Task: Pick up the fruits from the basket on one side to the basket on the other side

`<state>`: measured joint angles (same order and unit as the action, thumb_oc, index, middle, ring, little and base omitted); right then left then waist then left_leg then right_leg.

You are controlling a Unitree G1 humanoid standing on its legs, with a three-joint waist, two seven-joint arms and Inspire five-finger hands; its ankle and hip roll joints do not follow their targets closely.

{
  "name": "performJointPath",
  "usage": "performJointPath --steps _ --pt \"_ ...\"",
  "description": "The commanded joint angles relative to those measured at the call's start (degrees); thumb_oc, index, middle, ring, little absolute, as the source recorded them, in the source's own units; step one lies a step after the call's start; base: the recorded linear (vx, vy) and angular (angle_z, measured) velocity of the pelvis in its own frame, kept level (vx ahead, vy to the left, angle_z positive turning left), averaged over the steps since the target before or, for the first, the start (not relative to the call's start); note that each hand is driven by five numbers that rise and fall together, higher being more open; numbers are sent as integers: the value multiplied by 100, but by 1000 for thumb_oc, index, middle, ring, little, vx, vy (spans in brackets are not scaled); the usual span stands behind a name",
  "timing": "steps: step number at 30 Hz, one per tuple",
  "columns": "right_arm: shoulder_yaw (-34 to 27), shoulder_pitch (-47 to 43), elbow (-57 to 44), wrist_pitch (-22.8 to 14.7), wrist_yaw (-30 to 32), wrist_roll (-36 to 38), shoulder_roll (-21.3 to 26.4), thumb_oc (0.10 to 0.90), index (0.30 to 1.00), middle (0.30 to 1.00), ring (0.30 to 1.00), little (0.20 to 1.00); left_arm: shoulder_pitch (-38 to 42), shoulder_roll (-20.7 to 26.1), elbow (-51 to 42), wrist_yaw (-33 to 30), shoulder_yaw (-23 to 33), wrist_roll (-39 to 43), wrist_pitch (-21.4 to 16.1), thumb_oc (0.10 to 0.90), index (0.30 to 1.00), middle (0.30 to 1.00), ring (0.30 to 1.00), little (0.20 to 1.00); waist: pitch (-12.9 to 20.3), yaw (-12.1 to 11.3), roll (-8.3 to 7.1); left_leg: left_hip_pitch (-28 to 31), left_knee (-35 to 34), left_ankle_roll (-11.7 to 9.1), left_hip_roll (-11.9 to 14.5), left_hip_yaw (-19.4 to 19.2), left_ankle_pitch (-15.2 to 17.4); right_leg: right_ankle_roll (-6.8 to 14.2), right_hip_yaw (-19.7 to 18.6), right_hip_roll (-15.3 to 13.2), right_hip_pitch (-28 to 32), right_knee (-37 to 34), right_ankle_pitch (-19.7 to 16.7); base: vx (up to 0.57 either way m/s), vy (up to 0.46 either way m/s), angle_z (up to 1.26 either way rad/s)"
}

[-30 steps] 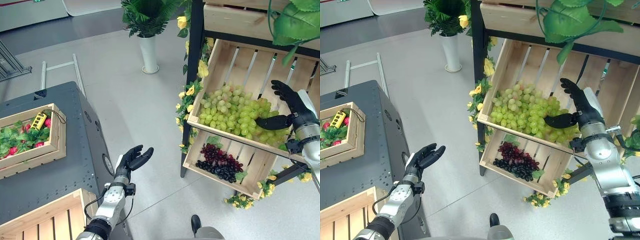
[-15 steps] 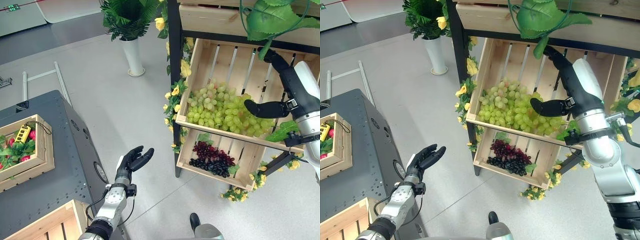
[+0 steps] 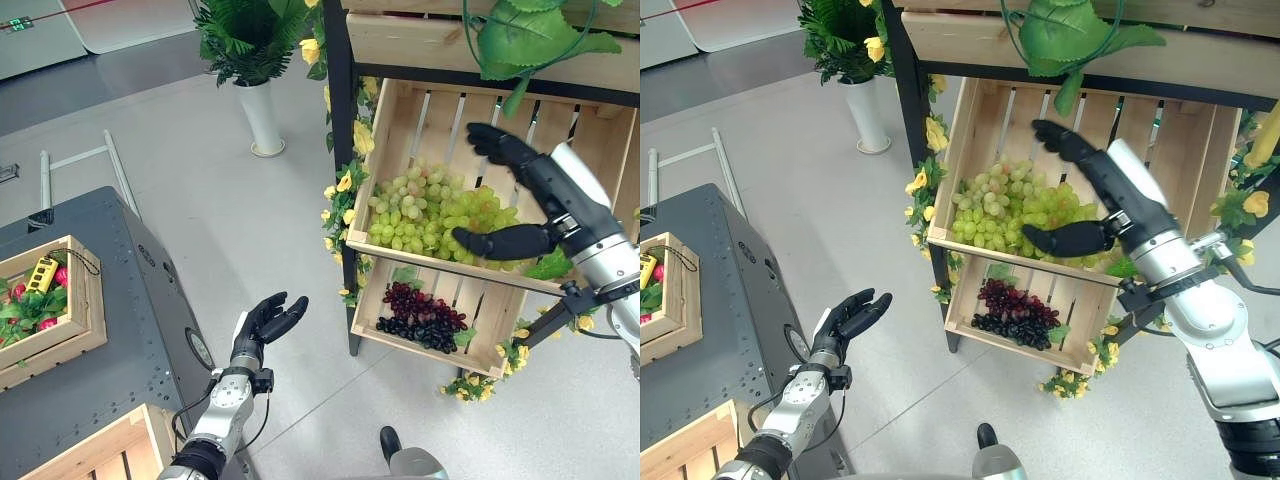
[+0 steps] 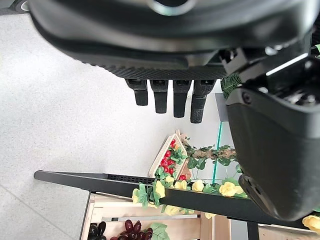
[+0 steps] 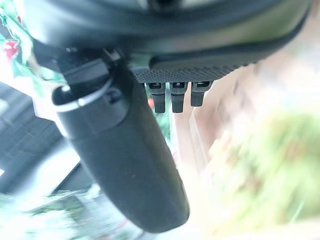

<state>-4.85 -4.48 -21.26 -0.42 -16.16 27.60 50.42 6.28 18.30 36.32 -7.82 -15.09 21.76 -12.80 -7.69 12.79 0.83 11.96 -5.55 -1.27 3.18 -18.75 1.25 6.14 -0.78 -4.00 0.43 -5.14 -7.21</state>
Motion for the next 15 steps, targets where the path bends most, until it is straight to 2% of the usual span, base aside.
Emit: performJointPath --steps 1,6,12,15 --pt "64 -619 2 46 -797 1458 -483 800 900 900 900 900 451 303 225 35 219 -321 -493 800 900 900 900 900 414 -266 -223 -48 171 243 -216 155 768 41 104 111 431 303 910 -20 -59 3" --pt "485 -512 3 504 -1487 2066 -1185 800 900 900 900 900 510 246 696 -19 202 -392 -383 800 900 900 900 900 414 -353 -241 -86 205 223 -203 163 743 37 194 81 442 249 874 -15 -39 8" --pt "803 -369 27 712 -1810 2401 -1528 800 900 900 900 900 470 226 1046 -106 215 -364 -414 800 900 900 900 900 398 -393 -254 -91 210 210 -187 173 706 36 262 55 463 218 853 -9 -13 4" --pt "1031 -283 -46 918 -2241 2484 -1707 800 900 900 900 900 473 195 1234 -155 237 -362 -436 800 900 900 900 900 390 -412 -271 -100 202 204 -184 191 682 29 303 45 472 205 849 0 0 0"
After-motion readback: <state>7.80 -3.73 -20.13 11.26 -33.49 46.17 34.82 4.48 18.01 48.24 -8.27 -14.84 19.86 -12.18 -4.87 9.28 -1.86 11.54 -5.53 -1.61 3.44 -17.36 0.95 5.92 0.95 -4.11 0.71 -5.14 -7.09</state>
